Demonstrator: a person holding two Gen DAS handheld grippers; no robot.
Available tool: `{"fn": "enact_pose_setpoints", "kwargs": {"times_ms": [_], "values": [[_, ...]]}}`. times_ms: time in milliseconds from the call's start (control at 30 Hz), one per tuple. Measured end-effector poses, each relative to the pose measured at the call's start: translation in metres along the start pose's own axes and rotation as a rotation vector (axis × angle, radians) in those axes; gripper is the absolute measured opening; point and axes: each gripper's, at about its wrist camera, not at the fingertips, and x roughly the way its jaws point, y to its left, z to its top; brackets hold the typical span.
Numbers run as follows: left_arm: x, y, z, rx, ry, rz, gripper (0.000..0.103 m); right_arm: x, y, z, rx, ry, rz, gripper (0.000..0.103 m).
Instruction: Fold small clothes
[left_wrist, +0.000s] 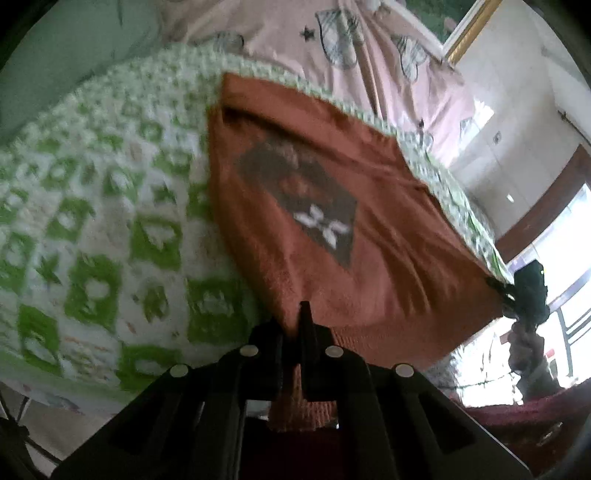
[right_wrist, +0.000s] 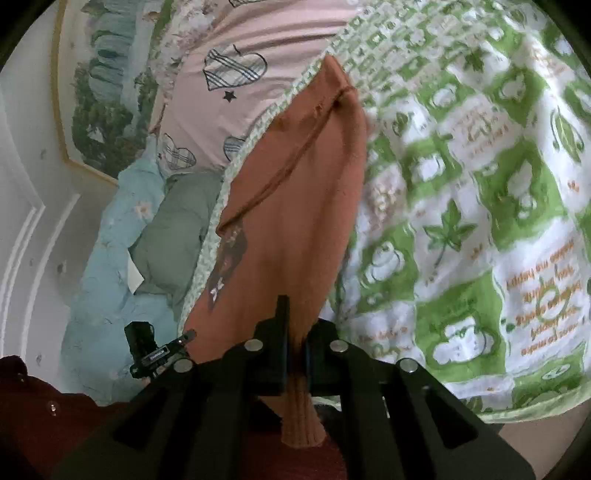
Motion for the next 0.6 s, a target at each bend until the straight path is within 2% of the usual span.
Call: {"fn": "enact_pose_setpoints", "kwargs": {"times_ms": [100,200,333,400,500,600], "values": [[-0.015,-0.009,0.018,-0.002,-0.069,-0.004,0.005,-0.002,0.015,0.016,-0.015,-0.047,0.054,0.007],[-0.021,-0.013,0.045,-0.017,-0.140,-0.016,0.005,-0.001,0.032,0.041,-0.040,-0.096,0.065,0.008],[-0.009,-0.002,0.091,-0.102,-0.230,-0.018,0.005,0.012,0.045,0.082,-0.070,-0.149,0.067,0.007],[-0.003,0.000,0.114,-0.121,-0.260,-0.018,0.005,0.023,0.057,0.111,-0.102,-0.176,0.036,0.007],[0.014,-0.003,0.159,-0.079,-0.283,0.034,0.005,0.041,0.071,0.153,-0.153,-0.197,-0.045,0.007],[0.034,0.000,0.199,-0.057,-0.305,0.063,0.005,0.067,0.070,0.199,-0.139,-0.188,-0.143,0.007]]}}
